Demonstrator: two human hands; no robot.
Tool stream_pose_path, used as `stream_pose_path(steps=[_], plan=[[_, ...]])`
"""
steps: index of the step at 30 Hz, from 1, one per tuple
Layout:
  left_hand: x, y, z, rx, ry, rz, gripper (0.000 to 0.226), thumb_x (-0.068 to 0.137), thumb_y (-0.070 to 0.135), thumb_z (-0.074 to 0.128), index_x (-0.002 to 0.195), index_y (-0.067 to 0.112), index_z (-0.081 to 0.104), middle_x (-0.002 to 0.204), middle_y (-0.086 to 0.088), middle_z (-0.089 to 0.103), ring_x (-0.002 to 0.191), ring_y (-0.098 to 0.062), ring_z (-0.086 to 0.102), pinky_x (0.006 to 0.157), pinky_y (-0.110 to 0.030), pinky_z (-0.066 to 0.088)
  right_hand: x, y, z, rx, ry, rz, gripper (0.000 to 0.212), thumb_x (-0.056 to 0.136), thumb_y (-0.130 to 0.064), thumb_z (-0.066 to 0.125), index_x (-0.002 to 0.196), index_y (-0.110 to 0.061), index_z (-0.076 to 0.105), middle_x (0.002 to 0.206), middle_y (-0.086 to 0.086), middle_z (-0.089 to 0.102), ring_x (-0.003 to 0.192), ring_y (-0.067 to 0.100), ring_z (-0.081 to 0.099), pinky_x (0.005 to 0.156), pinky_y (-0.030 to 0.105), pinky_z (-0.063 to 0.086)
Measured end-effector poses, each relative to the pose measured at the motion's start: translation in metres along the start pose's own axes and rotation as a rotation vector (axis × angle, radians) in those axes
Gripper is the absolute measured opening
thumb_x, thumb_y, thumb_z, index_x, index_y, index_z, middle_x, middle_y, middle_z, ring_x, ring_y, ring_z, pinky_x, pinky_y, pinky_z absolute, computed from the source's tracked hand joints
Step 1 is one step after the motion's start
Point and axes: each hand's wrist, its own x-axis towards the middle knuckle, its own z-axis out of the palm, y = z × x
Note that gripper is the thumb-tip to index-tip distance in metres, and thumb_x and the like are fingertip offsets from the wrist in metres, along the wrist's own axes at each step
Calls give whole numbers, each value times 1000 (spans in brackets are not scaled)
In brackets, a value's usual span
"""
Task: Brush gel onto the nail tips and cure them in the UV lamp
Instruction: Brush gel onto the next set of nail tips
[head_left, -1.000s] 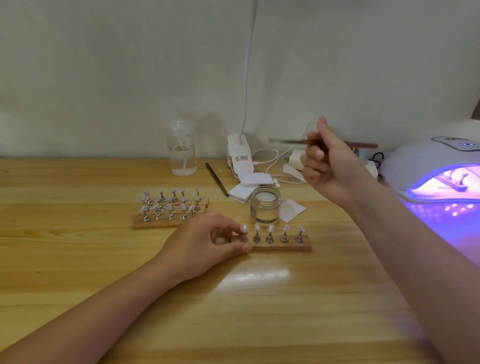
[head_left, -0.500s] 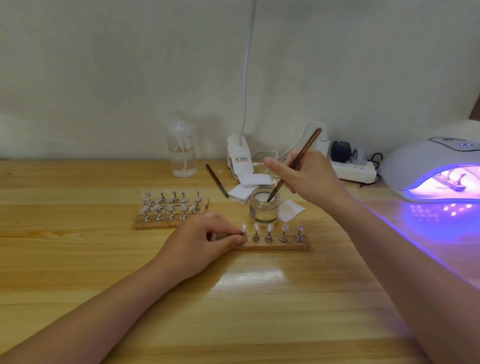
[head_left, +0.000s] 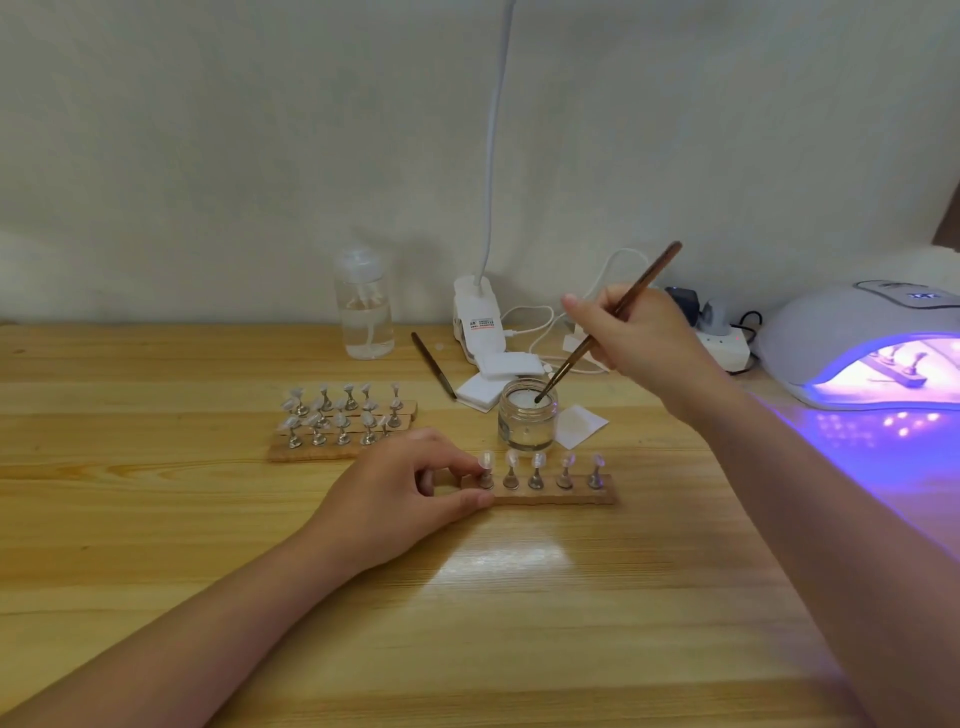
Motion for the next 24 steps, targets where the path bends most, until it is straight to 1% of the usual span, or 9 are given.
stream_pose_path(steps=[2,4,8,11,16,20,24], plan=[[0,0,0,11,-1,-2,17,65,38,74,74,50,65,83,19,61,59,-4,42,58,-22,38,2,3,-5,70,13,33,39,92,-29,55,57,-16,43,35,-11,43,34,-1,37,41,10,32],[-1,1,0,14,0,-3,18,66,37,75,74,50,65,84,20,61,60,-3,42,58,-21,37,2,7,-8,106,5,63,40,92,-28,54,56,-16,41,34,-11,42,33,0,35,38,9,30],[-1,1,0,27,12,-2,17,66,37,75,77,47,66,80,13,62,60,-3,42,57,-19,37,2,12,-10,120,-31,91,39,93,-28,53,57,-16,41,35,-10,43,34,0,36,38,10,30],[-1,2,0,14,16,-12,17,67,35,75,77,46,66,80,12,62,60,-2,42,57,-18,37,3,14,-12,128,-37,109,39,93,-27,53,57,-17,42,36,-10,43,35,2,36,38,12,30],[-1,3,0,15,20,-27,17,69,31,75,80,41,68,81,11,62,60,-1,42,57,-16,37,5,16,-20,143,19,146,37,91,-27,55,57,-18,44,35,-11,42,36,3,36,37,13,29],[-1,3,0,5,26,-37,17,69,31,75,80,41,68,82,10,63,59,-1,41,57,-16,36,6,15,-21,227,43,151,37,91,-26,56,58,-17,43,35,-11,41,33,3,35,35,11,28],[0,3,1,4,32,-51,17,69,31,75,79,42,68,83,10,62,59,-2,40,56,-15,36,5,15,-15,206,-20,159,36,92,-27,55,59,-17,44,36,-11,42,34,2,35,36,12,29]])
